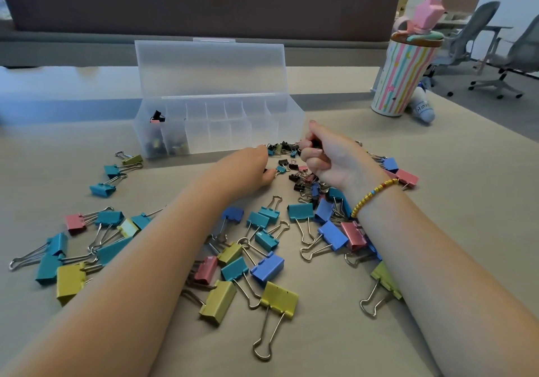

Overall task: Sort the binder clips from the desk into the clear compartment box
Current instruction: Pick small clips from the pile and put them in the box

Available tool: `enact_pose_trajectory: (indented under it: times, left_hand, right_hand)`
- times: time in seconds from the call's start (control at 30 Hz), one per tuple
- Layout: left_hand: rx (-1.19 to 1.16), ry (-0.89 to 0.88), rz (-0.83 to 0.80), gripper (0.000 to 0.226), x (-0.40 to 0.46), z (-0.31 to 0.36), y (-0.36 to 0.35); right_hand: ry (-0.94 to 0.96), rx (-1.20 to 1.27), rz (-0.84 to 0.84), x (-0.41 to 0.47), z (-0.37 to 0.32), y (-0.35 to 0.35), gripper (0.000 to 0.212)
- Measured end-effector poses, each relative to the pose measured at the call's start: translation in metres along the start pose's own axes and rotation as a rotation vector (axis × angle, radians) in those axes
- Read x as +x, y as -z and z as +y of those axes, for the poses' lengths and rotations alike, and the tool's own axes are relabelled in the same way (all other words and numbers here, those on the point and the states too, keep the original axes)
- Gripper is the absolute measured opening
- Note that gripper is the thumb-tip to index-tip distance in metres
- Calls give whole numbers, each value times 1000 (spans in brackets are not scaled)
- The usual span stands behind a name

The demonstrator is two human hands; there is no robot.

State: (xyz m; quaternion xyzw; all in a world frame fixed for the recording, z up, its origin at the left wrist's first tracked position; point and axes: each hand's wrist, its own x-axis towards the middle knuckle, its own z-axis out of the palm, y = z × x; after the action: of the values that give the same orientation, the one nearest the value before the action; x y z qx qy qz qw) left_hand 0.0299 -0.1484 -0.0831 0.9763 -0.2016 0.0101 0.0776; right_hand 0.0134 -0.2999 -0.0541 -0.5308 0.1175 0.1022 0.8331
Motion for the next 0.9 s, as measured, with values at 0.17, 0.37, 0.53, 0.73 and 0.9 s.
enact_pose_trajectory:
  times: [0.17,0.37,0.53,0.73,0.9]
  left_hand:
    - [-52,69,37,18,6,-2,-1]
    - [-778,258,191,20,8,-9,9]
    - [-1948,433,180,28,-8,-25,38]
    - [-1257,359,60,25,-30,-44,39]
    - [-144,268,-191,40,-41,-51,50]
  right_hand:
    - [-2,-58,5,-3,1,-1,16]
    - [49,-316,-18,-3,3,-3,23]
    - [240,-1142,-47,-7,6,-13,15]
    - [441,-1751,-8,-4,16,-16,35]
    - [445,-1843,-44,-4,18,-18,42]
